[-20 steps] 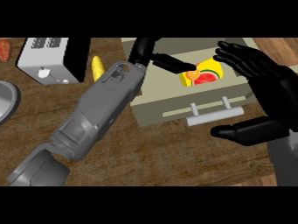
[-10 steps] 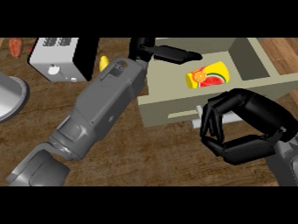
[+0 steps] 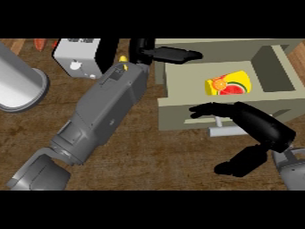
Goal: Pick up the cup, place it into the drawer and close the drawer
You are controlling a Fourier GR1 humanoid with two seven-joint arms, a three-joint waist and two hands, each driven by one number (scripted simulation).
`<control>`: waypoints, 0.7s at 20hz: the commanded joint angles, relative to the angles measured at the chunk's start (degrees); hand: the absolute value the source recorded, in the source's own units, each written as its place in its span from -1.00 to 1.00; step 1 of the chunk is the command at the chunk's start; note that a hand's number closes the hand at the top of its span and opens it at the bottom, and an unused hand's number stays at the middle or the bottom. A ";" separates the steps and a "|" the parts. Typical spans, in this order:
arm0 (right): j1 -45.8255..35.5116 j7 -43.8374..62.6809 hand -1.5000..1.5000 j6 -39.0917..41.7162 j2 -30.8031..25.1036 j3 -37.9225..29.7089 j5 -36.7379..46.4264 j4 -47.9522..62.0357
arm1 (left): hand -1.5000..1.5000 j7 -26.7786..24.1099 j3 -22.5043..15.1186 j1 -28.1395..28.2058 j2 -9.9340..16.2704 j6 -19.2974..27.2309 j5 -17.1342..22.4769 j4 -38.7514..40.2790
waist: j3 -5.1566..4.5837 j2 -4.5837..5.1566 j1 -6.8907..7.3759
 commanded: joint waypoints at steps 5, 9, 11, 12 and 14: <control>-2.34 -10.75 -1.00 -7.20 2.24 6.31 16.37 22.03 | -1.00 -1.50 0.49 5.37 0.26 -3.42 1.16 -4.12 | 0.01 -0.46 4.86; -6.27 -14.98 1.00 -12.36 5.05 8.37 22.31 35.30 | -1.00 -0.35 2.13 7.09 3.73 -3.78 2.08 -7.13 | 0.03 -0.55 6.02; -10.60 -17.22 1.00 -14.81 6.15 6.47 23.18 44.31 | -1.00 -2.48 1.16 10.19 3.06 -4.88 1.49 -8.34 | 0.09 -0.20 7.72; -12.55 -17.13 1.00 -14.42 6.45 5.62 22.90 46.85 | -1.00 -2.29 0.56 13.58 4.54 -7.27 1.35 -9.34 | 0.06 -0.36 7.89; -16.93 -21.08 1.00 -15.56 5.99 2.81 22.34 53.06 | -1.00 -0.67 -0.49 13.65 3.90 -5.23 0.76 -12.52 | 0.12 -0.48 8.82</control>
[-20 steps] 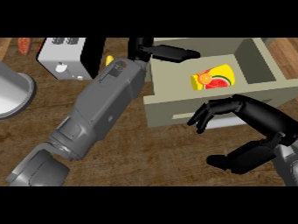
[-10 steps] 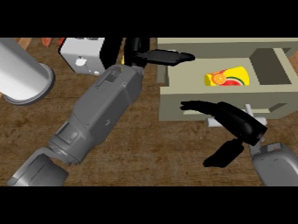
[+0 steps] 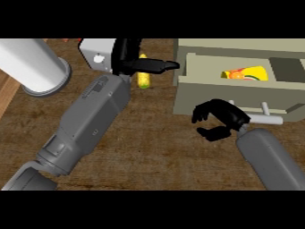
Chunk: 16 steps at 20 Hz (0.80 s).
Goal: Pick up the cup, place it into the drawer and close the drawer
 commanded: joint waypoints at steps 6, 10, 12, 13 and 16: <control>-14.40 -11.81 1.00 -8.49 0.28 -9.70 -0.86 21.80 | -1.00 2.43 -0.09 7.78 5.10 -5.50 1.16 -7.67 | 0.22 0.64 3.41; -20.33 -13.22 1.00 -10.36 -1.90 -14.60 -2.83 27.75 | -1.00 2.89 -0.92 9.34 5.15 -6.01 0.84 -9.47 | 0.30 1.33 4.87; -23.18 -12.80 1.00 -10.34 -4.05 -16.34 -3.34 30.16 | -1.00 2.28 -0.59 9.79 6.71 -6.57 0.57 -9.61 | 0.29 1.76 4.89; -24.58 -10.99 1.00 -10.20 -4.25 -17.82 -4.60 30.29 | -1.00 3.10 -0.80 10.44 7.75 -7.87 0.75 -10.44 | 0.26 1.53 5.71; -26.10 -11.11 1.00 -8.38 -6.03 -19.07 -5.95 30.64 | -1.00 3.91 -0.95 10.94 7.89 -8.16 0.87 -10.81 | 0.27 1.89 5.89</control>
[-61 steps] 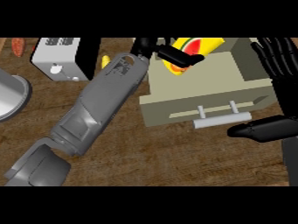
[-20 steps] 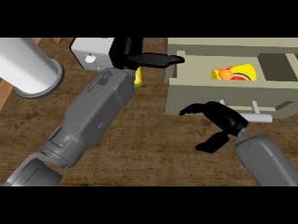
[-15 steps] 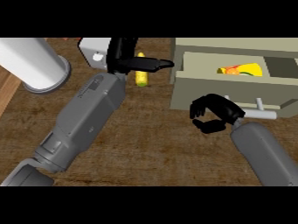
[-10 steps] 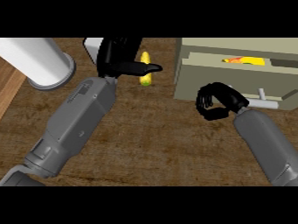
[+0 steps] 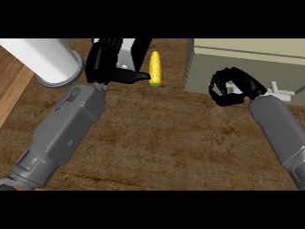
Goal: Pick up the cup, place it into the drawer and close the drawer
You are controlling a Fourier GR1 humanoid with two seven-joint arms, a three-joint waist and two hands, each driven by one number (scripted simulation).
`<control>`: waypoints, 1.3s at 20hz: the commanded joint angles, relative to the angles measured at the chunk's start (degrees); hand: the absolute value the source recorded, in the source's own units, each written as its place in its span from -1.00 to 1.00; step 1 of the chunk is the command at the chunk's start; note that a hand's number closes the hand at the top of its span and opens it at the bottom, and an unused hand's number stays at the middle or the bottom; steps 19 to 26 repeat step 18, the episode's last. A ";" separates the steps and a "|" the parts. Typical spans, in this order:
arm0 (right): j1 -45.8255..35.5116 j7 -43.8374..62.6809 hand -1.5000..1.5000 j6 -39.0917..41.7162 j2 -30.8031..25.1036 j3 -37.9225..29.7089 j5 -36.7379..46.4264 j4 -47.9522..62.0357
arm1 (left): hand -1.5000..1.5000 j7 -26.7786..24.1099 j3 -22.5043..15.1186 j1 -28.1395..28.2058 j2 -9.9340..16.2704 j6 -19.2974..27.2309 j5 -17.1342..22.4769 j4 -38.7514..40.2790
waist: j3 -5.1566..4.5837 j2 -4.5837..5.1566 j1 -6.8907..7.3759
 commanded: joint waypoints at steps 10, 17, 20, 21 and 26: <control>-9.99 3.69 1.00 0.65 -7.99 -6.56 -3.71 1.51 | -1.00 1.25 -0.69 2.92 1.82 -3.94 0.57 -3.49 | -0.47 1.07 3.95; -8.98 4.37 1.00 4.29 -9.69 -7.85 -6.27 -0.27 | -1.00 1.22 -0.79 4.35 2.02 -5.21 0.90 -4.23 | -0.55 1.20 4.36; -7.84 3.30 1.00 4.73 -10.63 -7.69 -6.16 -0.55 | -1.00 1.11 -0.67 5.46 2.96 -6.25 1.05 -4.23 | -0.53 1.37 4.59; -7.84 3.30 1.00 4.73 -10.63 -7.69 -6.16 -0.55 | -1.00 1.11 -0.67 5.46 2.96 -6.25 1.05 -4.23 | -0.53 1.37 4.59; -7.84 3.30 1.00 4.73 -10.63 -7.69 -6.16 -0.55 | -1.00 1.11 -0.67 5.46 2.96 -6.25 1.05 -4.23 | -0.53 1.37 4.59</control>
